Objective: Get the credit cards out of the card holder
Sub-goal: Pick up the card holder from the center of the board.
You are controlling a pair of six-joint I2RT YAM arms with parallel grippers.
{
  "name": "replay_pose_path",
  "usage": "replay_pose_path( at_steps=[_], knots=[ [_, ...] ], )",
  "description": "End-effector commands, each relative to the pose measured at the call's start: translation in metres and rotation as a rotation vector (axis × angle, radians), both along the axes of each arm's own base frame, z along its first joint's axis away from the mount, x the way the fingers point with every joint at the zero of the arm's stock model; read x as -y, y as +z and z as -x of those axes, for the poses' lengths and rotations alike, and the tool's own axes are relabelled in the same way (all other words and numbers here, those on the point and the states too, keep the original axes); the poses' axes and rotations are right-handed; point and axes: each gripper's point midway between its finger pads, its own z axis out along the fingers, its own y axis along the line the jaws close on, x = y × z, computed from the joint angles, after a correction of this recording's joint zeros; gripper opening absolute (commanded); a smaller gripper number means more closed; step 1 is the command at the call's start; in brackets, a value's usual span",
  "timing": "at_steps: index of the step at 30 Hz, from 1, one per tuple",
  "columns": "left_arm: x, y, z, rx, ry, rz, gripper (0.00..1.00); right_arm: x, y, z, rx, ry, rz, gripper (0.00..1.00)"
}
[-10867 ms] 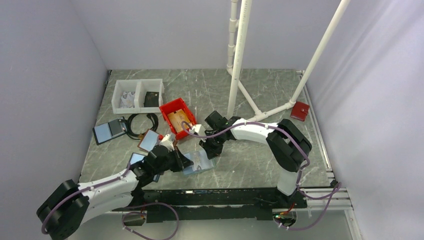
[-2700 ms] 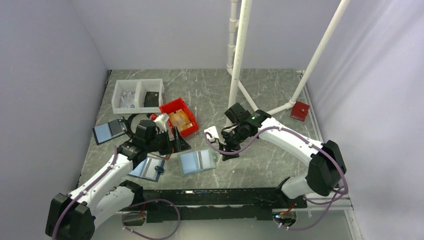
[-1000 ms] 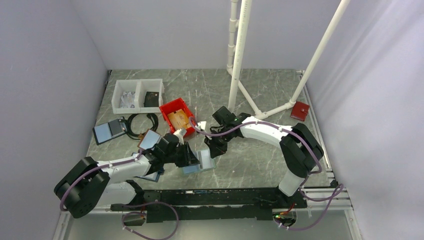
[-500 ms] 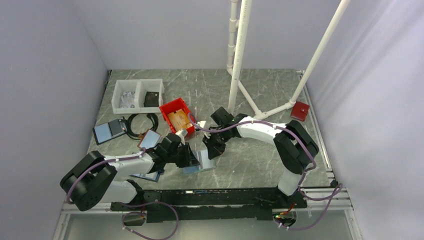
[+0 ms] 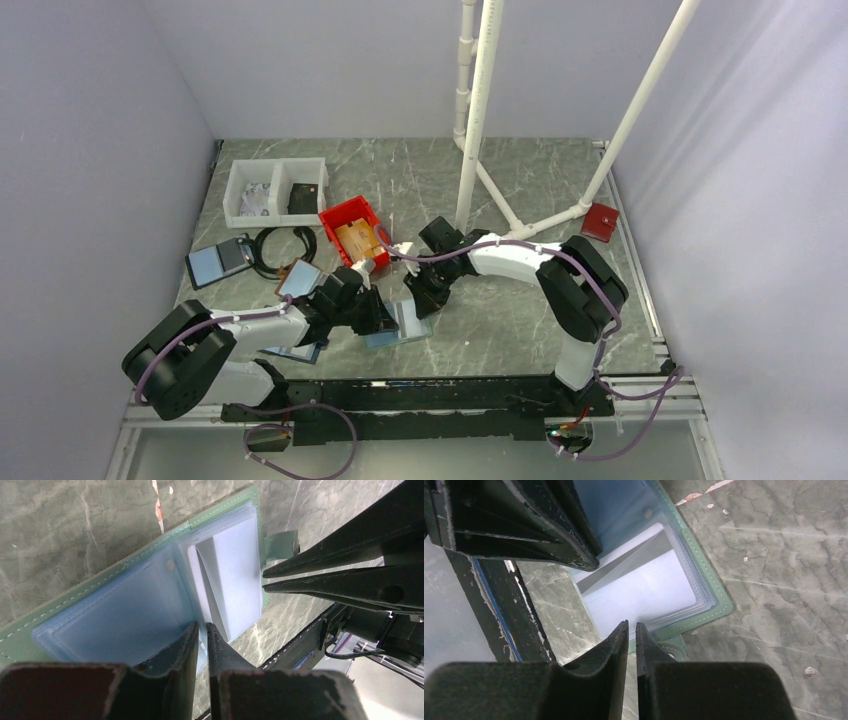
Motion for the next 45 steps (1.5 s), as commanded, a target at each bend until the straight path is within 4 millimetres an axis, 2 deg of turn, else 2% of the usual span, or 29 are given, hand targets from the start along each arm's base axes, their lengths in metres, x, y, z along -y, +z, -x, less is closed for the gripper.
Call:
replay_pose_path(
  at_steps=[1, 22, 31, 40, 42, 45],
  knots=[
    [0.0, -0.002, -0.004, 0.015, 0.016, -0.006, 0.17, -0.006, 0.005, -0.016, 0.04, -0.047, -0.009, 0.15],
    [0.004, -0.004, -0.001, 0.007, -0.003, 0.011, 0.17, -0.005, -0.006, -0.014, -0.042, -0.073, 0.003, 0.23],
    [0.008, -0.004, -0.001, 0.004, -0.021, 0.027, 0.17, -0.013, 0.001, -0.003, -0.119, -0.05, -0.048, 0.25],
    [0.009, -0.004, -0.001, 0.002, -0.028, 0.029, 0.18, -0.015, 0.011, -0.001, -0.203, -0.062, -0.104, 0.24],
    [0.009, -0.004, 0.0, 0.001, -0.03, 0.028, 0.16, -0.016, 0.014, 0.0, -0.214, -0.06, -0.119, 0.24],
    [0.01, -0.005, 0.0, -0.004, -0.031, 0.031, 0.04, -0.017, 0.019, 0.001, -0.222, -0.053, -0.137, 0.23]
  ],
)
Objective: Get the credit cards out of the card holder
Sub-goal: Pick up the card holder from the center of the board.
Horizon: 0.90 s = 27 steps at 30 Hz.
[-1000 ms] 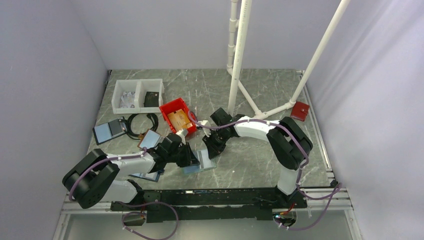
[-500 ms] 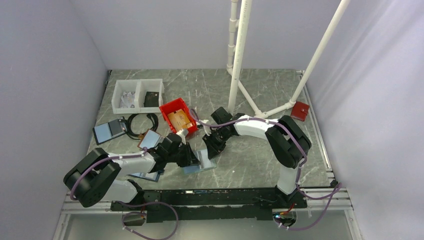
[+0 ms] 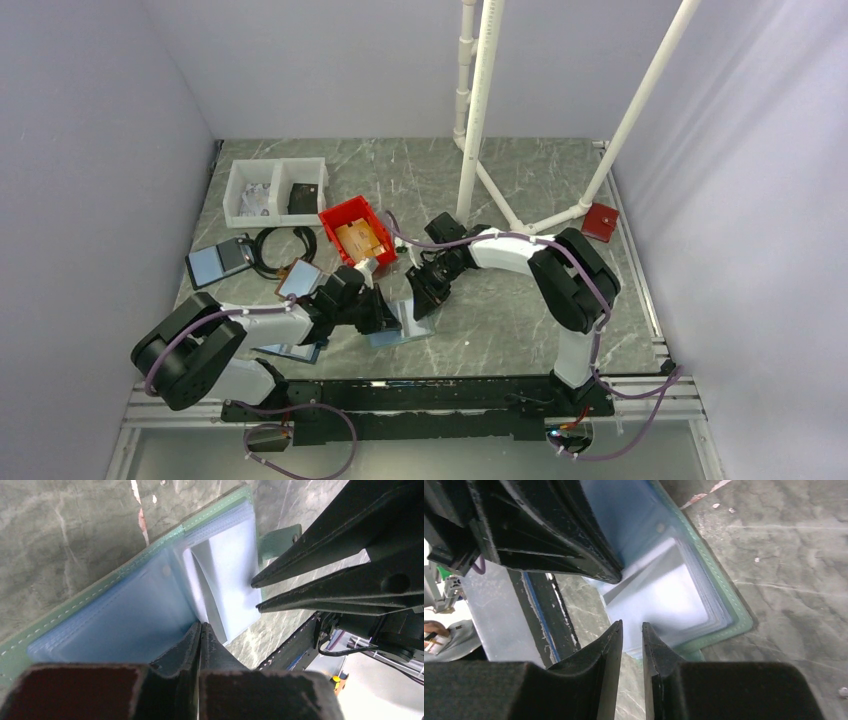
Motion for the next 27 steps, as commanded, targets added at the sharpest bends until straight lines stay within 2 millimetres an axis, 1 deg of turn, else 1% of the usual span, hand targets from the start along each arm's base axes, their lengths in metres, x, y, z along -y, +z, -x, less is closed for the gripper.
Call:
replay_pose_path(
  at_steps=[1, 5, 8, 9, 14, 19, 27],
  knots=[
    [0.001, -0.005, 0.002, -0.007, -0.01, -0.005, 0.04, -0.014, 0.02, 0.0, -0.024, 0.018, -0.091, 0.23],
    [0.001, -0.007, 0.003, -0.011, -0.008, -0.008, 0.03, -0.013, 0.019, -0.002, -0.014, 0.016, -0.085, 0.23],
    [-0.001, -0.009, 0.003, -0.012, -0.004, -0.012, 0.02, -0.011, 0.018, -0.008, 0.019, 0.01, -0.065, 0.24],
    [-0.002, -0.011, 0.005, -0.016, -0.001, -0.016, 0.0, -0.01, 0.02, -0.01, 0.036, 0.011, -0.064, 0.24],
    [-0.007, -0.018, 0.008, -0.025, 0.004, -0.028, 0.0, -0.005, 0.028, -0.023, 0.094, -0.012, -0.064, 0.27],
    [-0.008, -0.026, 0.01, -0.038, 0.004, -0.04, 0.0, 0.001, 0.025, -0.033, 0.116, -0.043, -0.035, 0.31],
    [-0.011, -0.036, 0.013, -0.059, 0.006, -0.055, 0.0, 0.006, 0.019, -0.037, 0.136, -0.055, -0.004, 0.34]
  ],
)
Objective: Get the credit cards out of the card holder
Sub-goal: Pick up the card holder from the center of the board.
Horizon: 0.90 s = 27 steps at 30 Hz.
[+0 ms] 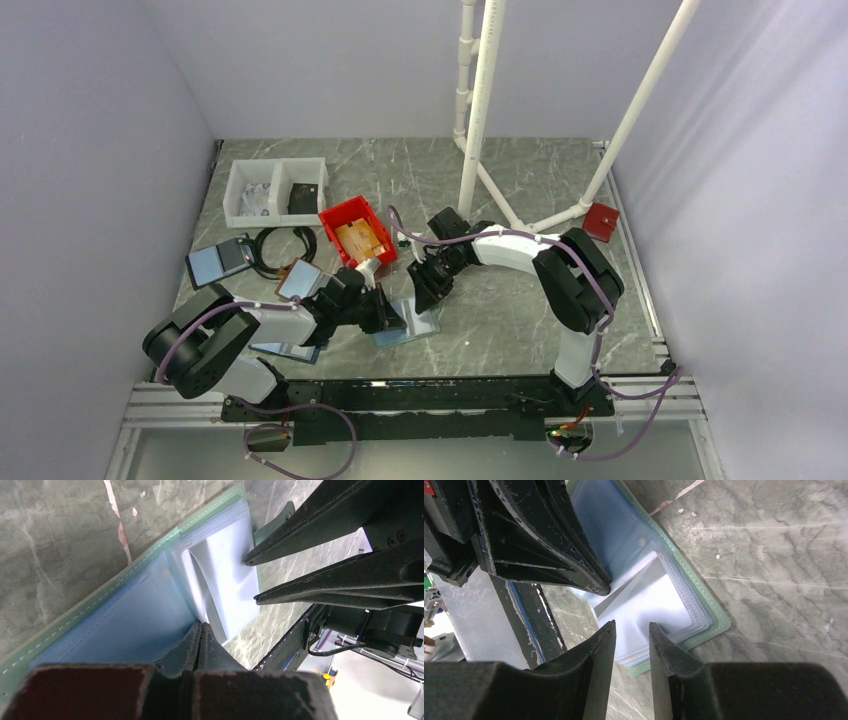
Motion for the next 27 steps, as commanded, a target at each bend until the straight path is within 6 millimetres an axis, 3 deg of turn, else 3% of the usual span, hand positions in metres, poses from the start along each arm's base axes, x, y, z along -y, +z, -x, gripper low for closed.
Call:
replay_pose_path(
  at_steps=[1, 17, 27],
  knots=[
    [-0.022, -0.035, 0.016, -0.072, 0.014, -0.123, 0.0, 0.0, 0.017, -0.022, 0.093, -0.023, -0.013, 0.34],
    [-0.034, -0.036, 0.017, -0.071, 0.051, -0.169, 0.0, 0.005, 0.014, -0.028, 0.171, -0.019, 0.041, 0.38],
    [-0.032, -0.037, 0.018, -0.075, 0.041, -0.158, 0.0, -0.002, 0.011, -0.014, 0.103, 0.011, 0.012, 0.39]
  ],
)
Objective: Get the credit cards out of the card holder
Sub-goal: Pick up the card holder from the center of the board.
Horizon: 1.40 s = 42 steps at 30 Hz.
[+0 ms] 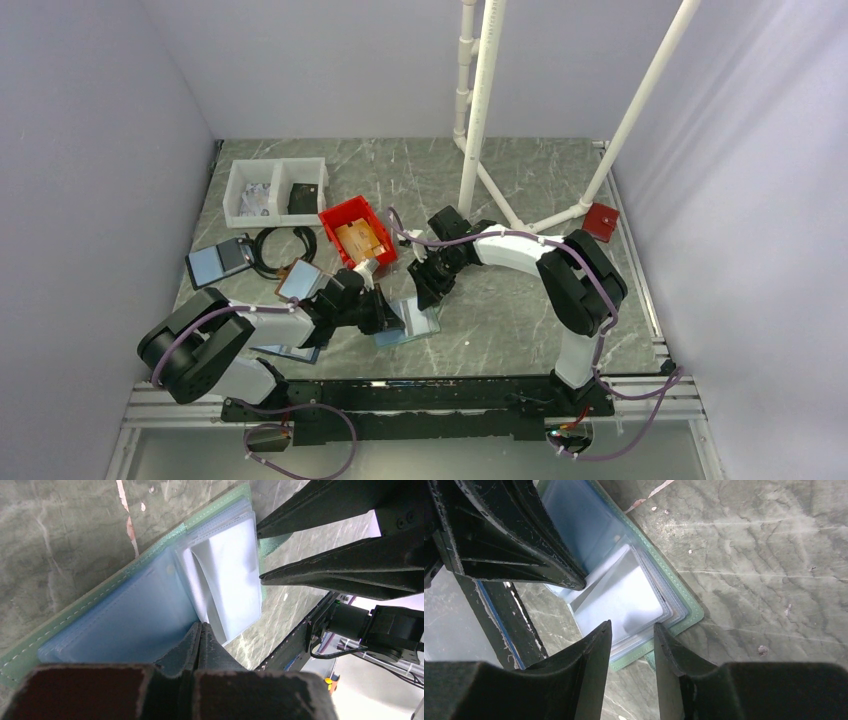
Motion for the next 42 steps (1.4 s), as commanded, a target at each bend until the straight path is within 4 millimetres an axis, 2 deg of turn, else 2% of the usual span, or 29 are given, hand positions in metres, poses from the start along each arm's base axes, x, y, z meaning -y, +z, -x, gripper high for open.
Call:
replay_pose_path(
  at_steps=[1, 9, 15, 21, 34, 42],
  knots=[
    [-0.028, -0.037, 0.018, -0.08, 0.016, -0.144, 0.0, -0.01, 0.014, 0.0, -0.009, 0.023, -0.049, 0.39],
    [-0.027, -0.037, 0.02, -0.082, 0.013, -0.134, 0.0, -0.013, 0.014, 0.005, -0.049, 0.027, -0.065, 0.4],
    [-0.024, -0.037, 0.019, -0.08, 0.01, -0.117, 0.0, -0.02, 0.029, 0.015, -0.091, 0.061, -0.137, 0.39],
    [-0.019, -0.026, 0.016, -0.05, 0.009, -0.075, 0.0, -0.024, 0.039, 0.022, -0.114, 0.089, -0.186, 0.37],
    [-0.016, 0.005, 0.01, -0.006, 0.04, 0.023, 0.16, -0.026, 0.043, 0.027, -0.139, 0.106, -0.215, 0.31],
    [-0.01, 0.008, 0.01, -0.016, 0.03, 0.068, 0.19, -0.031, 0.043, 0.034, -0.154, 0.126, -0.217, 0.3]
  ],
)
